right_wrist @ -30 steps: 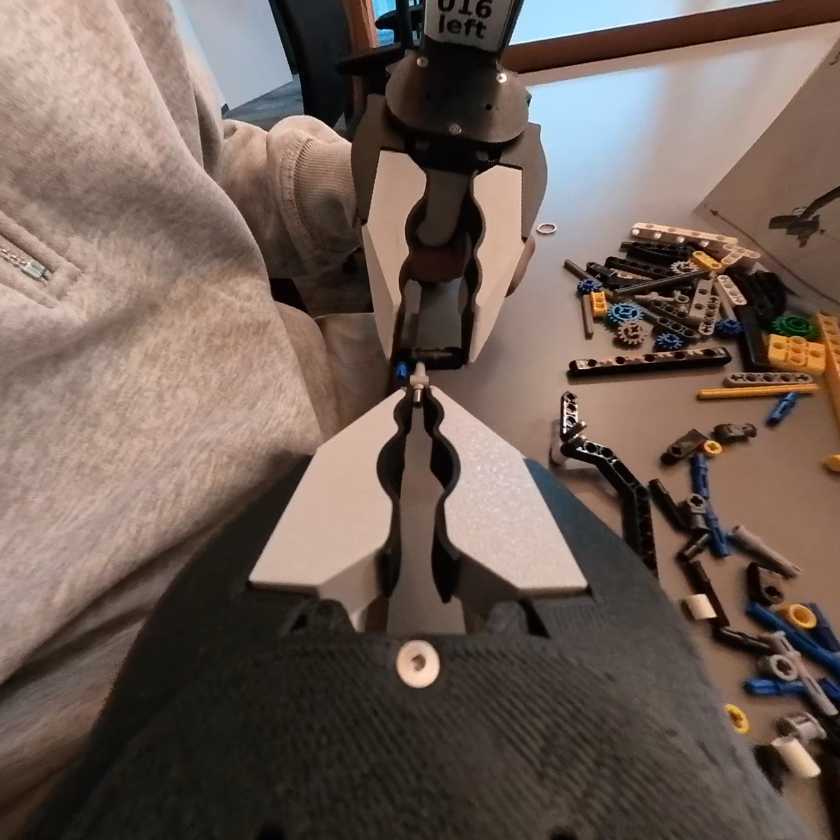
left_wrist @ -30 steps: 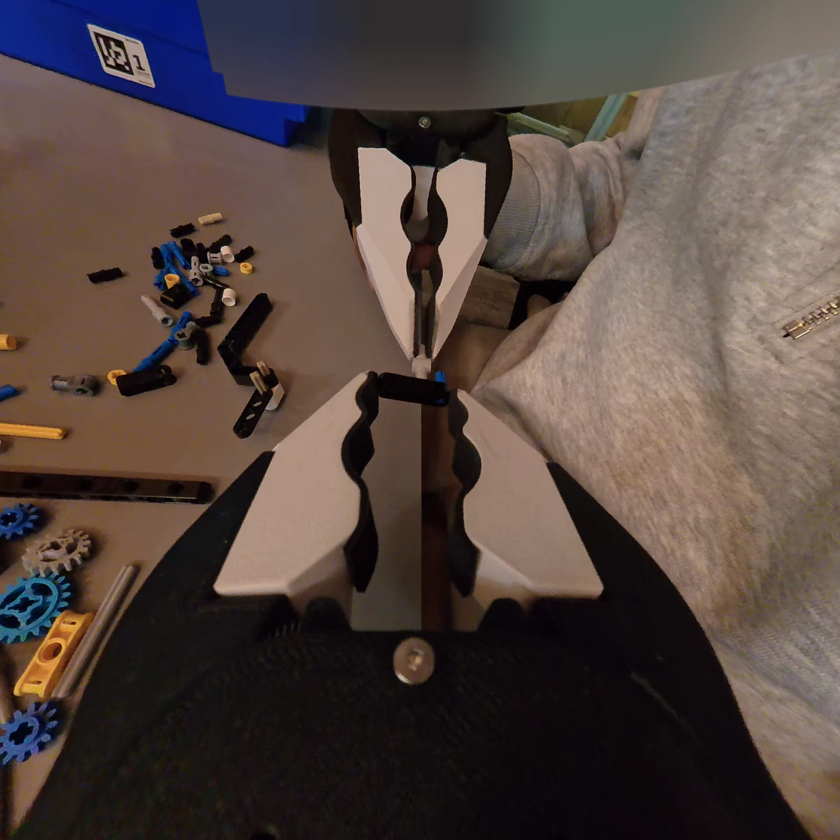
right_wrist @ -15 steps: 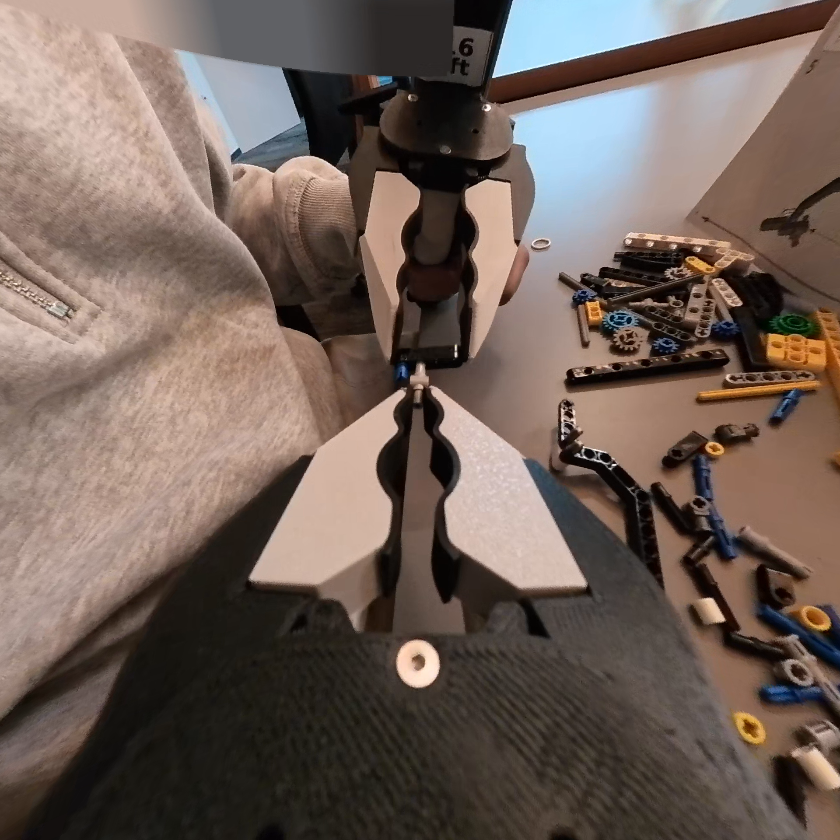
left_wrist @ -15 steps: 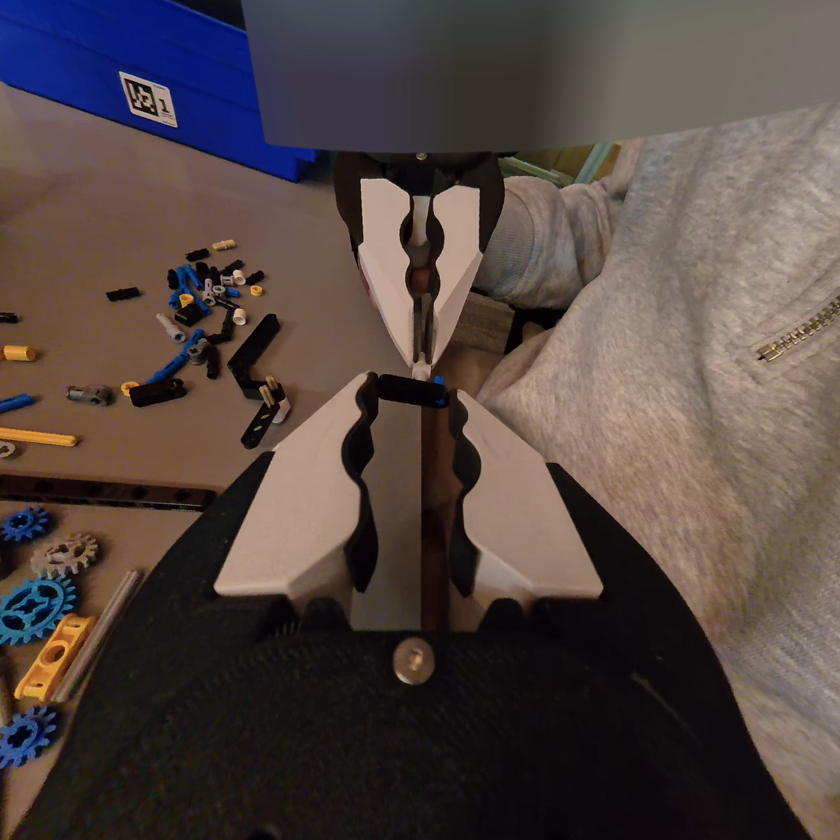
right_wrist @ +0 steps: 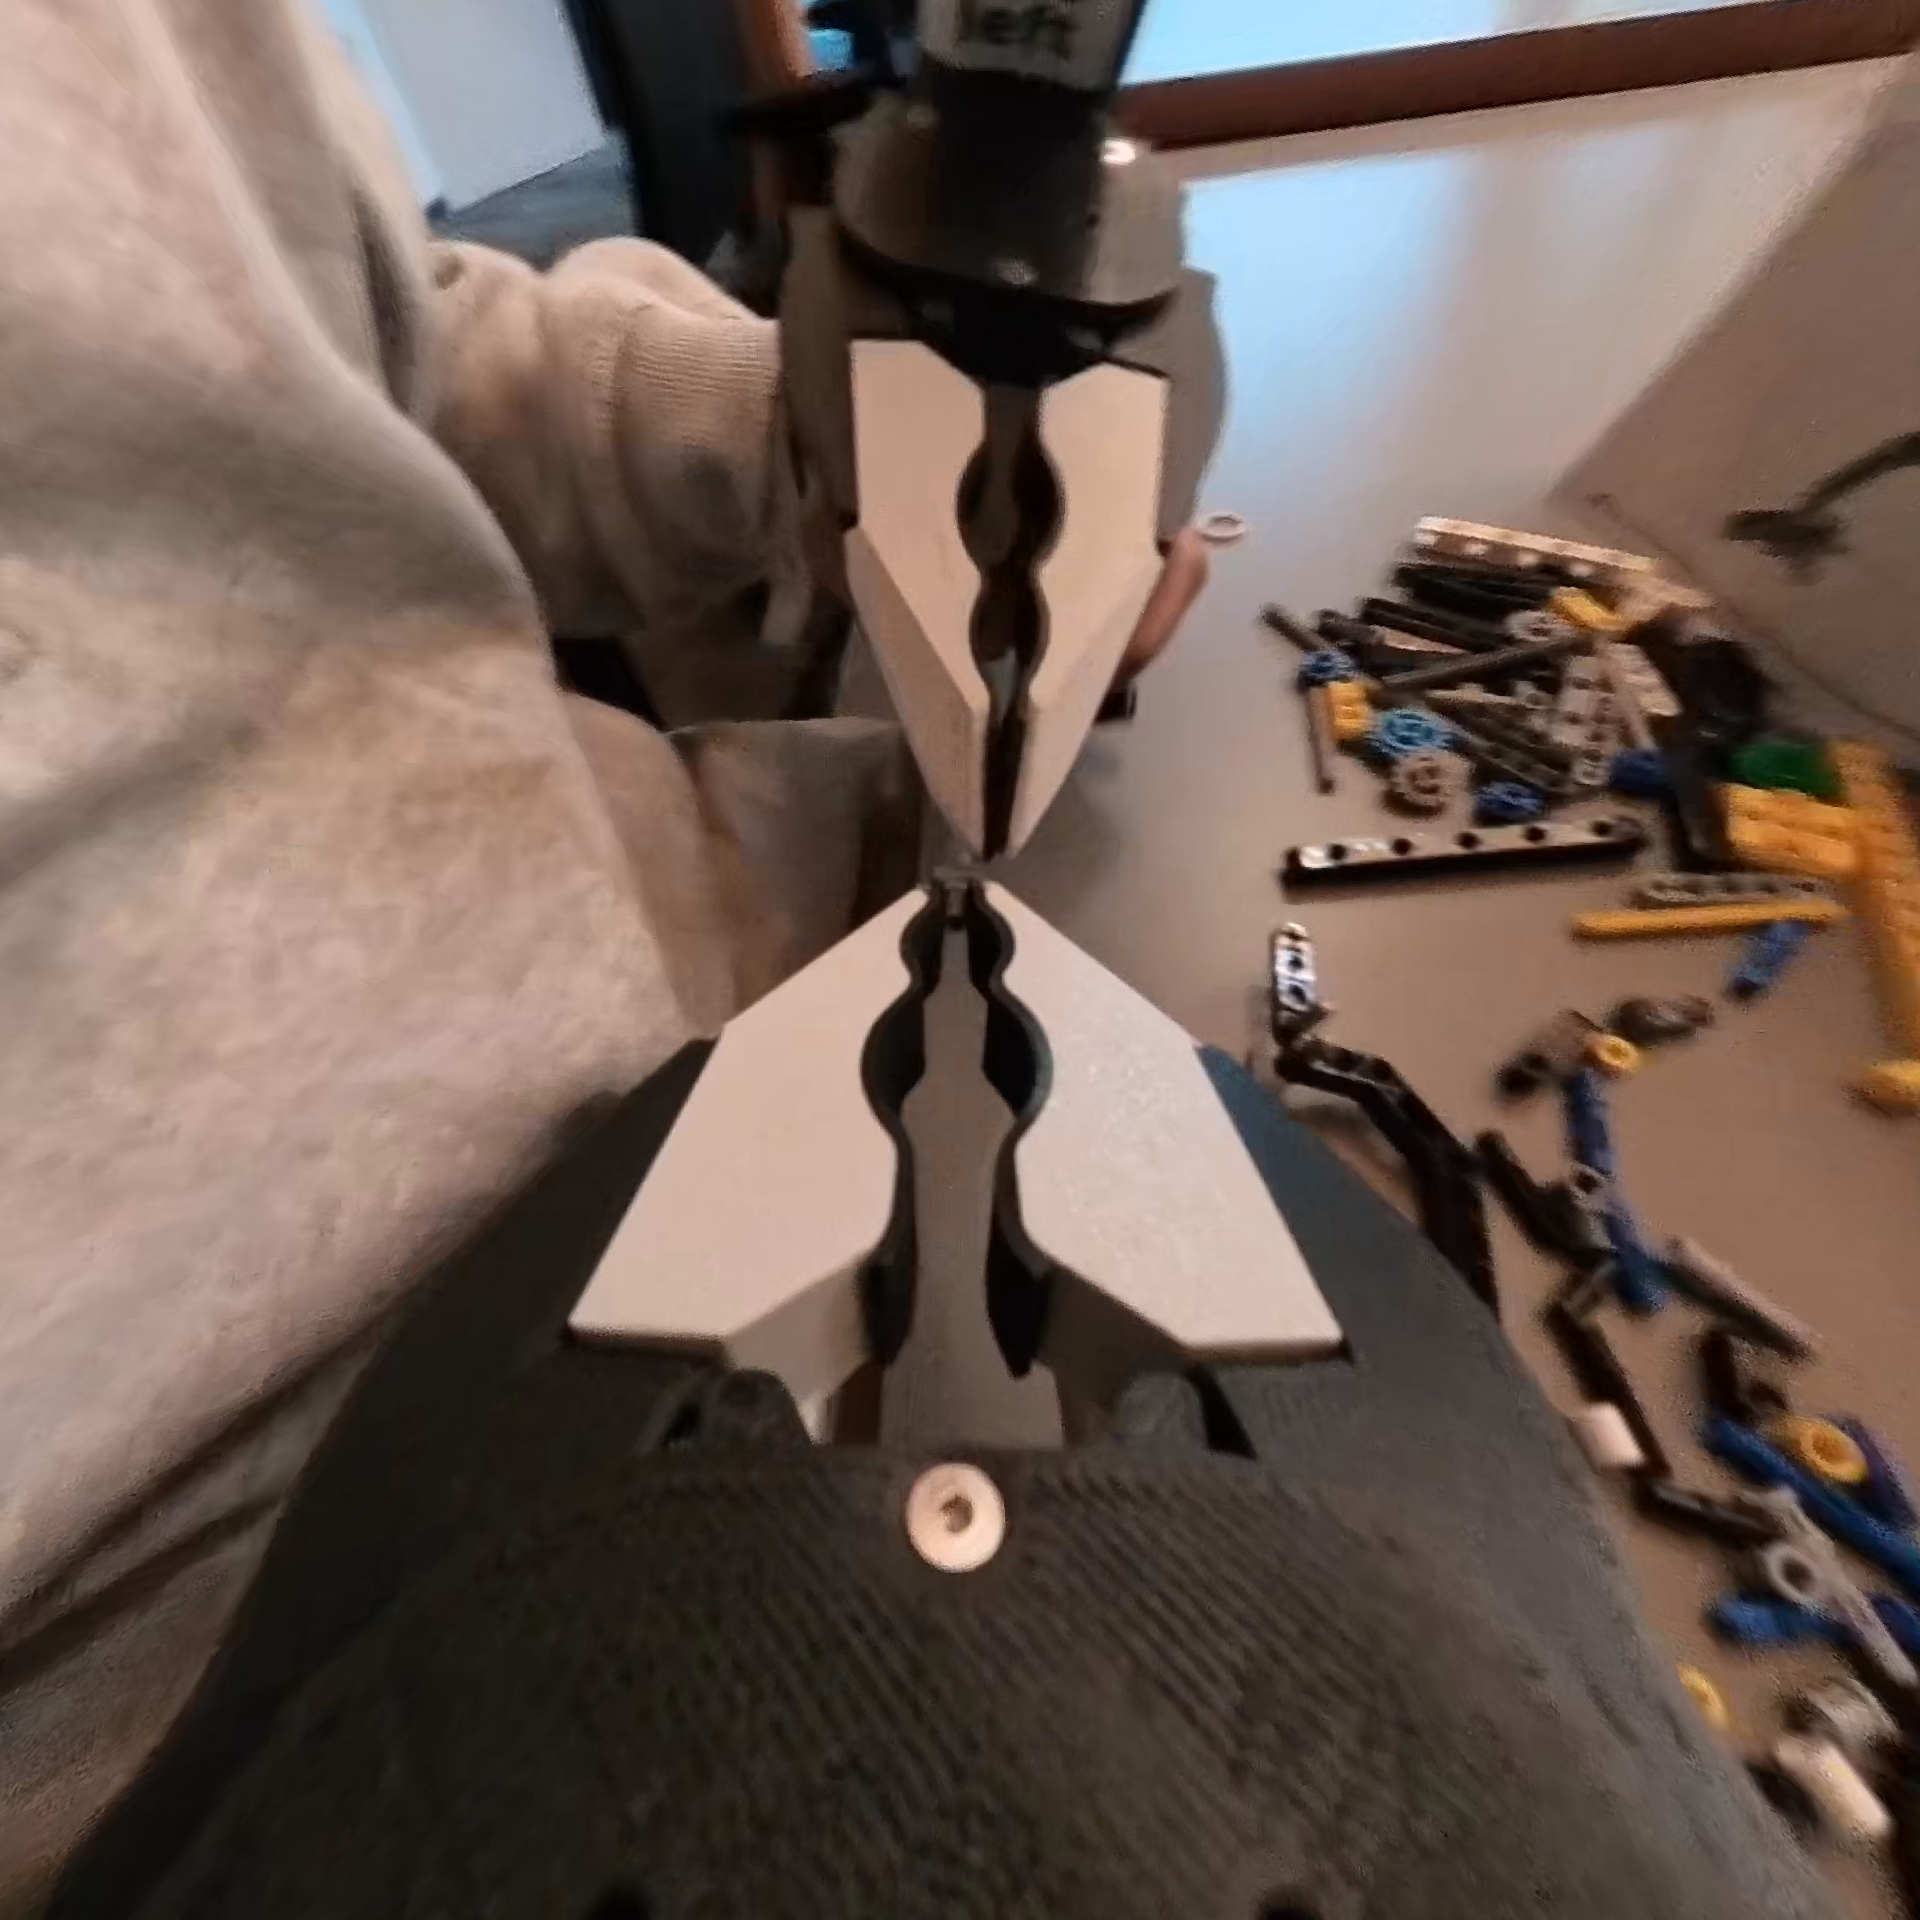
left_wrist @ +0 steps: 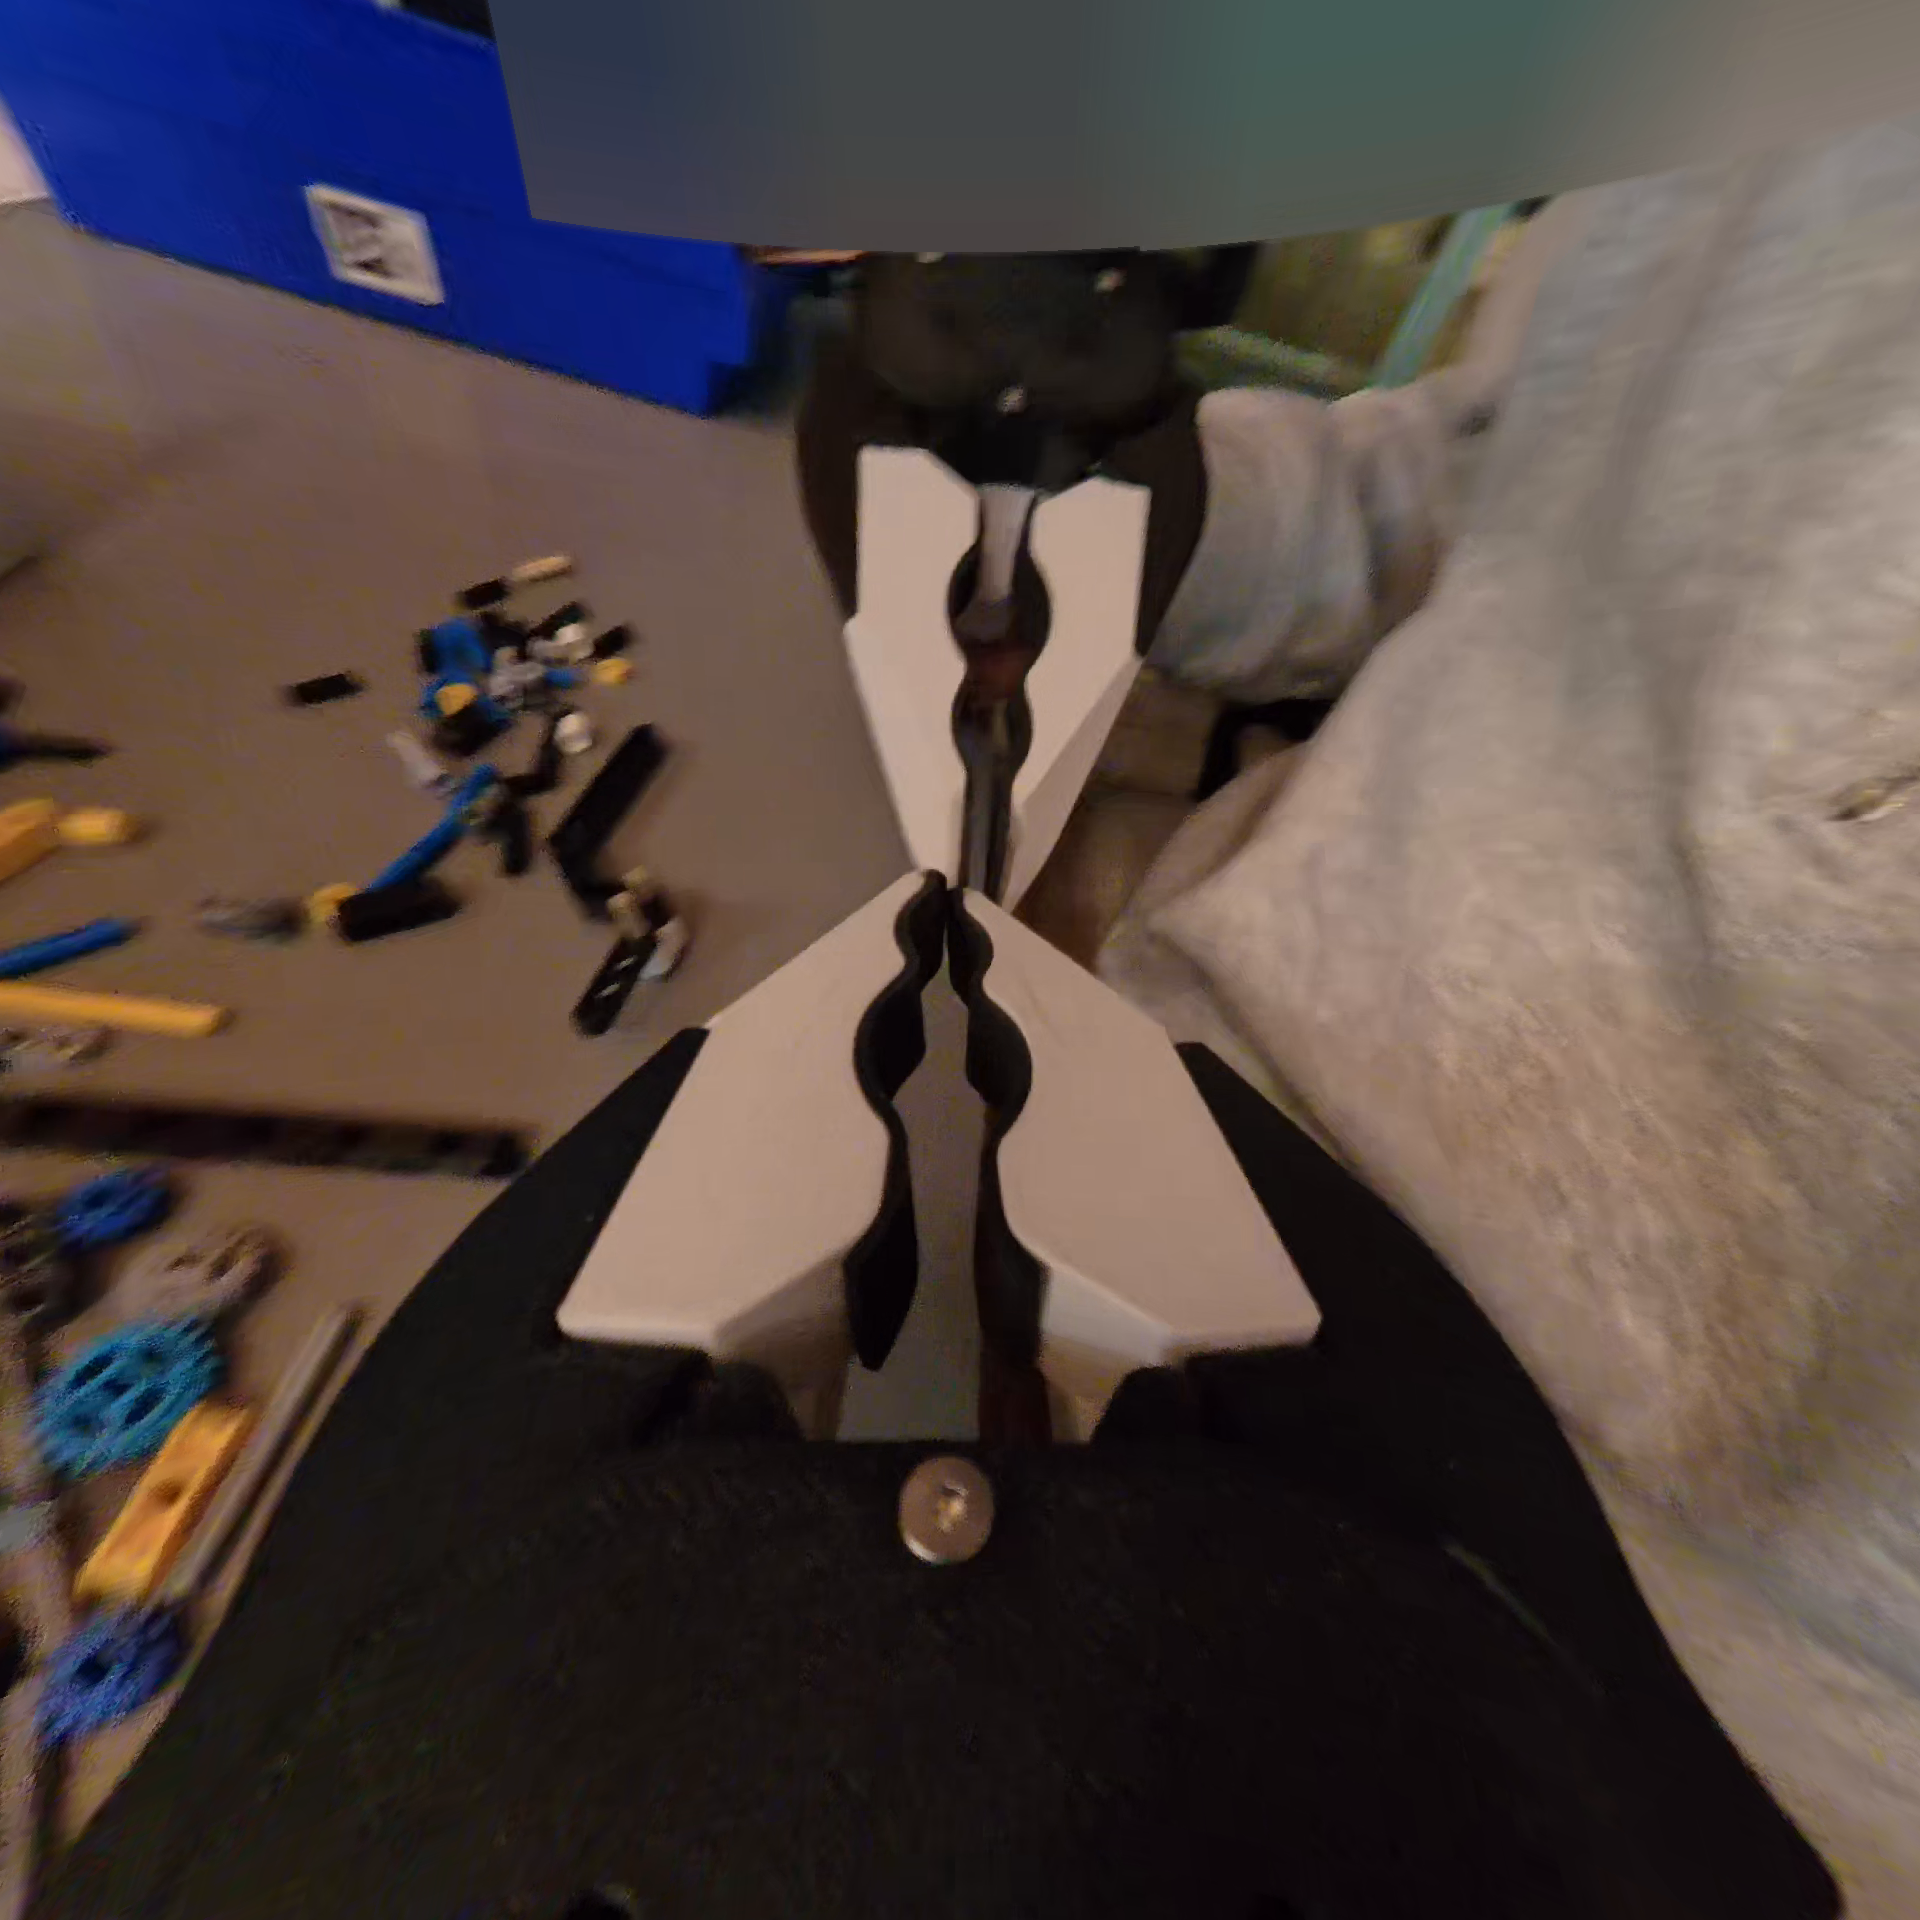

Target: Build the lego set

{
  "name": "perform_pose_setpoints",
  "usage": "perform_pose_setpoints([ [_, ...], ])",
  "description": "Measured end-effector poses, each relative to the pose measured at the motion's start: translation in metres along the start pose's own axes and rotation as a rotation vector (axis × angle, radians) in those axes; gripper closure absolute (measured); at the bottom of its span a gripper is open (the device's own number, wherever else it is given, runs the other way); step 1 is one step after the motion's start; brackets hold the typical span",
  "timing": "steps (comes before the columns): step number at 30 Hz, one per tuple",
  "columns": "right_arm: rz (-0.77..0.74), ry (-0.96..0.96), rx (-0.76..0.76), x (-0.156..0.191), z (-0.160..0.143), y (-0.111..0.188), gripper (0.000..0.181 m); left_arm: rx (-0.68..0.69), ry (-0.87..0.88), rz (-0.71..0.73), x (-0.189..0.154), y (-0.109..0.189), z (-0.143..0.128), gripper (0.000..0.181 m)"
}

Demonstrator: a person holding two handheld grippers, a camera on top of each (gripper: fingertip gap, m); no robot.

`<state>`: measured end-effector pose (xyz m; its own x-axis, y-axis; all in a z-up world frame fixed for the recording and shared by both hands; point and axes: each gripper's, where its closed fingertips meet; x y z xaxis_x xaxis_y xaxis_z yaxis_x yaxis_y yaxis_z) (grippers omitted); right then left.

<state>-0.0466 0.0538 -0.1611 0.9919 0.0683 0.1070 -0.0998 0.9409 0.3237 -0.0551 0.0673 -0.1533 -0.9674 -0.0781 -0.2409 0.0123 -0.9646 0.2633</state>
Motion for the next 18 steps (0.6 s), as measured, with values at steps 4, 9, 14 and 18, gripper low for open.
perform_pose_setpoints([
  [4, -0.102, -0.033, 0.031, -0.022, -0.004, 0.007, 0.179, -0.034, 0.033, 0.105, 0.019, 0.005, 0.006, 0.177],
  [9, -0.150, -0.047, 0.034, -0.031, -0.007, 0.012, 0.179, -0.139, 0.055, 0.288, 0.053, 0.036, 0.022, 0.181],
  [14, -0.122, -0.043, 0.013, -0.024, -0.003, 0.010, 0.179, -0.308, 0.103, 0.395, 0.068, 0.084, 0.050, 0.181],
  [18, -0.107, -0.045, 0.009, -0.019, -0.004, 0.008, 0.179, -0.394, 0.103, 0.453, 0.068, 0.116, 0.065, 0.181],
])
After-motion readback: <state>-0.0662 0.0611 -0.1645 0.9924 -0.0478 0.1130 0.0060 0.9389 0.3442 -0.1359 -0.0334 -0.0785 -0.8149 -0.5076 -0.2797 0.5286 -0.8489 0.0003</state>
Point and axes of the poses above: each gripper's, where its closed fingertips meet, y back along the fingers, z out of its top, x = y × z across the jaws, and after that the axes turned 4 degrees about -x, right-handed
